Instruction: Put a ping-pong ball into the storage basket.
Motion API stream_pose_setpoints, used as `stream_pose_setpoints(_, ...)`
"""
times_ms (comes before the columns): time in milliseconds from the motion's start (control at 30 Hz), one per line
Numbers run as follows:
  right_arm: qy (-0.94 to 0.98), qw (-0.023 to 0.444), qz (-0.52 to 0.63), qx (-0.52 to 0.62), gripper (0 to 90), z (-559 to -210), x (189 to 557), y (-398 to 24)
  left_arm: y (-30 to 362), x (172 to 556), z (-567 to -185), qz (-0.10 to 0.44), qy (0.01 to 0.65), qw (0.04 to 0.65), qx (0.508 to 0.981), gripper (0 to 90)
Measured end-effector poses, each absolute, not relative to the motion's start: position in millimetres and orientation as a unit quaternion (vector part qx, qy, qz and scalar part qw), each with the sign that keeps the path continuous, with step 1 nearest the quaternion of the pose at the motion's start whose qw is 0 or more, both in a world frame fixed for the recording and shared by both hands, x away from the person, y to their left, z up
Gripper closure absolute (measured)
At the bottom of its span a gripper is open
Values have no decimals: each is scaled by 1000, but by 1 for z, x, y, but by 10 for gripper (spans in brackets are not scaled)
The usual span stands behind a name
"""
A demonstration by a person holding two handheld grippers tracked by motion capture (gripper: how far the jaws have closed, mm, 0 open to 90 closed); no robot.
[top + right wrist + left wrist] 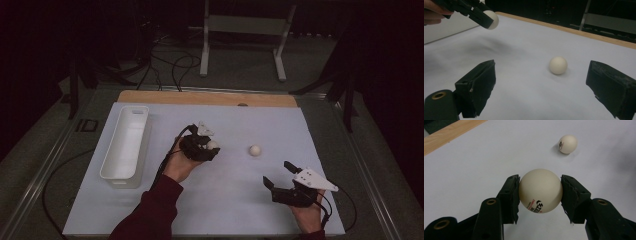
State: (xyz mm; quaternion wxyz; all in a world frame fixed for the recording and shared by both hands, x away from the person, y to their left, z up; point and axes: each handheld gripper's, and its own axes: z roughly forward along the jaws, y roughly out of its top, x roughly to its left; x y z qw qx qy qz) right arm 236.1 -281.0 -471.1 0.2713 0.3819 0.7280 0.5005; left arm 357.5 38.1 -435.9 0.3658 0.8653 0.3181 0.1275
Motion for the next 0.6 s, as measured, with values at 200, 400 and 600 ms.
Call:
stream_pose_setpoints(200,728,272,500,381,83,-471,236,-281,42,357,-429,128,318,366,865,514)
stream_pose_setpoints(400,727,272,501,383,83,-471,236,-281,47,355,-421,126,316,369,865,513)
stream_pose_setpoints(600,727,273,501,382,83,-470,236,-281,51,354,-416,126,313,368,867,513)
